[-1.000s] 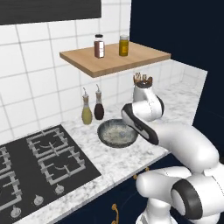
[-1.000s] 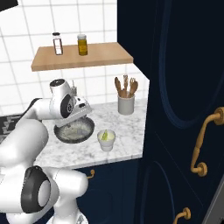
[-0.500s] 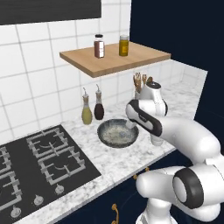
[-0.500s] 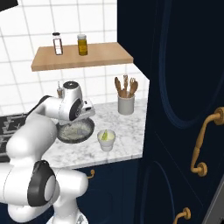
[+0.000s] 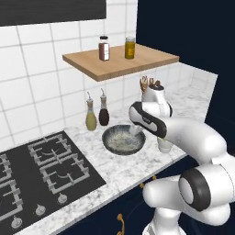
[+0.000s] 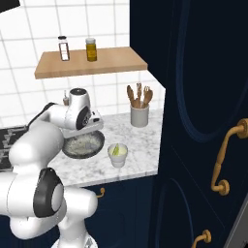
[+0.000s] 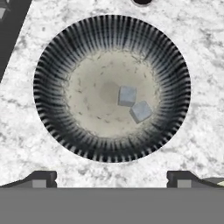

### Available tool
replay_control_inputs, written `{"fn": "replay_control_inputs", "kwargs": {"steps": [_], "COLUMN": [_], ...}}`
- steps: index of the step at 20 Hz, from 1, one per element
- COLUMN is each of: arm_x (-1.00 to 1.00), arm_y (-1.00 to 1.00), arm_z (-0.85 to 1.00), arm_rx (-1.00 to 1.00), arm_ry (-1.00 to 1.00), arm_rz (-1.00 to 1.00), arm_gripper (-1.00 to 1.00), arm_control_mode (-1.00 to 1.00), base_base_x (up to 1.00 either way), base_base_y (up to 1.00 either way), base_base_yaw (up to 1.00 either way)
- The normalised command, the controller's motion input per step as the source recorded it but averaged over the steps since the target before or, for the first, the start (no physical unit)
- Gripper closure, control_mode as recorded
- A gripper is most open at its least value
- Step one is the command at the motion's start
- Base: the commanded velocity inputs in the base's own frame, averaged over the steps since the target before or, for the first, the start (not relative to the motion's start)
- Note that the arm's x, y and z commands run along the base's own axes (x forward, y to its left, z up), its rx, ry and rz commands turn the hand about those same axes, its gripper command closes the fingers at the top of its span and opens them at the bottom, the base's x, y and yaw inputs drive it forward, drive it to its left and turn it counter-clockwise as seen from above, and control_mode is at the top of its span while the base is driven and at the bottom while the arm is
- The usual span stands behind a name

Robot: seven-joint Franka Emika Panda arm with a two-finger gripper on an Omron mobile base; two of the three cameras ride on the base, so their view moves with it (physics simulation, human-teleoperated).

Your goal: Grab a lemon wedge from the fridge and one ice cube from the ice bowl, and put them in the glass of lemonade.

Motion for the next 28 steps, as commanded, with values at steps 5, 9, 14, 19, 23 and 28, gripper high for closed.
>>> {"fn": "replay_control_inputs", "kwargs": {"steps": [5, 9, 14, 19, 23, 28], "arm_x": [0.19, 0.56, 0.32, 0.11, 0.00, 0.13], "arm_y": [0.07, 0.00, 0.00, 0.10, 0.25, 0.04], "arm_z": [0.00, -0.08, -0.42, -0.44, -0.03, -0.15], "arm_rx": [0.00, 0.00, 0.00, 0.00, 0.00, 0.00], "arm_ry": [0.00, 0.00, 0.00, 0.00, 0.00, 0.00], "arm_rz": [0.00, 0.00, 0.00, 0.00, 0.00, 0.00], "arm_gripper": [-1.00, -1.00, -1.00, -1.00, -1.00, -1.00], "arm_control_mode": [-1.00, -1.00, -1.00, -1.00, -1.00, -1.00], "base_base_x": [0.00, 0.00, 0.00, 0.00, 0.00, 0.00], "base_base_y": [0.00, 0.00, 0.00, 0.00, 0.00, 0.00], "base_base_yaw": [0.00, 0.00, 0.00, 0.00, 0.00, 0.00]}}
